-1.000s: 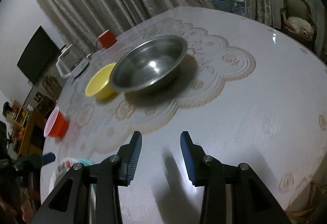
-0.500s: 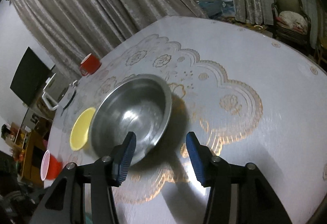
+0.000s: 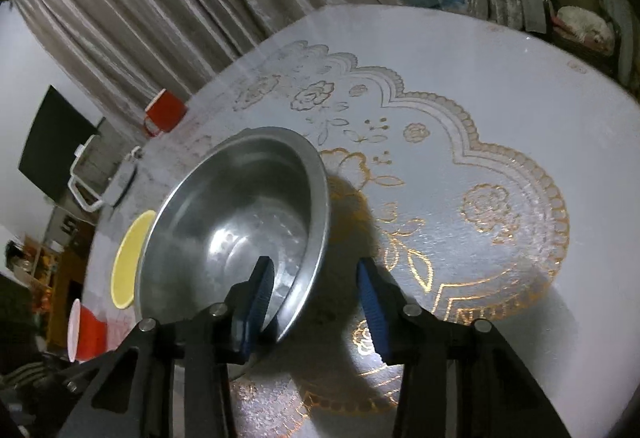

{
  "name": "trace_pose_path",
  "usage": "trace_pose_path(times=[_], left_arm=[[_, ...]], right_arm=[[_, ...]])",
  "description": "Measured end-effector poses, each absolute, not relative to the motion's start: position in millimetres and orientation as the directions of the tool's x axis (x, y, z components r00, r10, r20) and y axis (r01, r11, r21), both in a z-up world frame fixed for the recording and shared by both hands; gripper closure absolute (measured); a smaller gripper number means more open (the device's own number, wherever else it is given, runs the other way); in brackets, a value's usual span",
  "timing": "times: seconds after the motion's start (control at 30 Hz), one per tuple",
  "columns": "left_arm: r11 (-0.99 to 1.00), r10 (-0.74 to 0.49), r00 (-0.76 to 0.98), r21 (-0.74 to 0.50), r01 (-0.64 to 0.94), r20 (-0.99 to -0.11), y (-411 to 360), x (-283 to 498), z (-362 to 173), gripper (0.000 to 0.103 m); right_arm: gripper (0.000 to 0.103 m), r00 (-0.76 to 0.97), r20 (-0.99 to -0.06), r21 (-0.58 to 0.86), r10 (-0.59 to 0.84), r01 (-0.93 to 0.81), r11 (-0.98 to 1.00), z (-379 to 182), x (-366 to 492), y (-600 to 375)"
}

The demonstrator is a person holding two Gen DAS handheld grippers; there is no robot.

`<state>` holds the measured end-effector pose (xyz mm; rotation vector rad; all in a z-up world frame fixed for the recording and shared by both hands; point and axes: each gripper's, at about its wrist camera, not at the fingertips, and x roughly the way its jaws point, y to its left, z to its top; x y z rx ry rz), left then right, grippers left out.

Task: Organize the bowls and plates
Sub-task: 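Move both grippers to the steel bowl rim and close them, then lift the steel bowl with both grippers and carry it beside the plate stack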

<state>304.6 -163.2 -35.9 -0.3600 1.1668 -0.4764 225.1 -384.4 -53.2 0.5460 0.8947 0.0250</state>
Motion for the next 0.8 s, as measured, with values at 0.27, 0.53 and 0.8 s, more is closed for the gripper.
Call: trace_pose_path(times=[0.27, 0.53, 0.8], left_arm=[[0.831, -0.556, 0.275, -0.518, 0.201, -0.784, -180, 319, -48, 0.045], [0.823, -0.563, 0.256, -0.504, 0.263, -0.786, -192, 322, -54, 0.075], [0.821, -0.563, 0.259, -0.497, 0.282, -0.785, -193, 316, -51, 0.076]], right_arm=[[0.085, 0.637, -0.721, 0.468, 0.273, 0.157, 0.87, -58, 223, -380], [0.087, 0.634, -0.702, 0.519, 0.323, 0.146, 0.842, -65, 218, -379], [0.087, 0.639, -0.709, 0.505, 0.299, 0.164, 0.847, -62, 213, -375]])
